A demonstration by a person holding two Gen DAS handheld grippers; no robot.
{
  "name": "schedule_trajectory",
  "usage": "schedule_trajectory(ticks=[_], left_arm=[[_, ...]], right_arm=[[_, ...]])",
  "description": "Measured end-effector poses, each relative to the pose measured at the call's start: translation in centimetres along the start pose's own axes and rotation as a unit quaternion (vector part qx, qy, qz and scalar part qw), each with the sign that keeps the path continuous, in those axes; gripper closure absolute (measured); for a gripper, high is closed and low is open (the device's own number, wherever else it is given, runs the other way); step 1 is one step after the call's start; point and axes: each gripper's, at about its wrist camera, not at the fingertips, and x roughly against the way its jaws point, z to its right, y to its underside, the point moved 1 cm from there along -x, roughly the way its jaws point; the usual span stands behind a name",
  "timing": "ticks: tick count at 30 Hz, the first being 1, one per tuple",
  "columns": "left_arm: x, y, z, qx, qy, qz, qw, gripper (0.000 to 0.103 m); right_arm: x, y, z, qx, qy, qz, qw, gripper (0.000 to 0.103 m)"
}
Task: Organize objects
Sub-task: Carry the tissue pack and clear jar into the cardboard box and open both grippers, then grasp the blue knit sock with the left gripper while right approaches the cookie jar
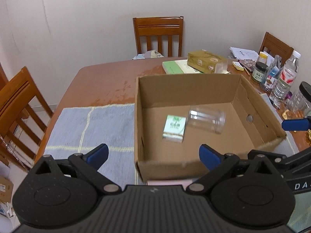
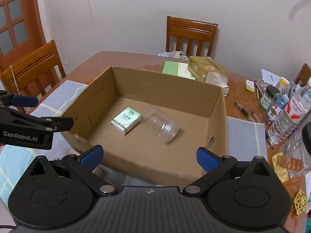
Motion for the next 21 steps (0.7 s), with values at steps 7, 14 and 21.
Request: schedule_trajectory(ticks=[7,14,21], left_arm=[[2.9,3.9,0.2,-0.014,-0.006,0.006,0.9999,0.003],[4.7,7.9,0.0,-0.009,0.003,-0.002,1.0,0.002],[5.0,11.7,1.0,-0.003,0.025,-0.032,0.9992,0.002]], right_arm=[[2.9,3.8,-1.7,0.005,0.016,0.01,1.0,0.0],[5.5,8.4,-3.2,-0.012,0.028,0.001,1.0,0.0],[5.9,13.0,-3.3,-0.009,0.045,-0.041,0.998,0.0]])
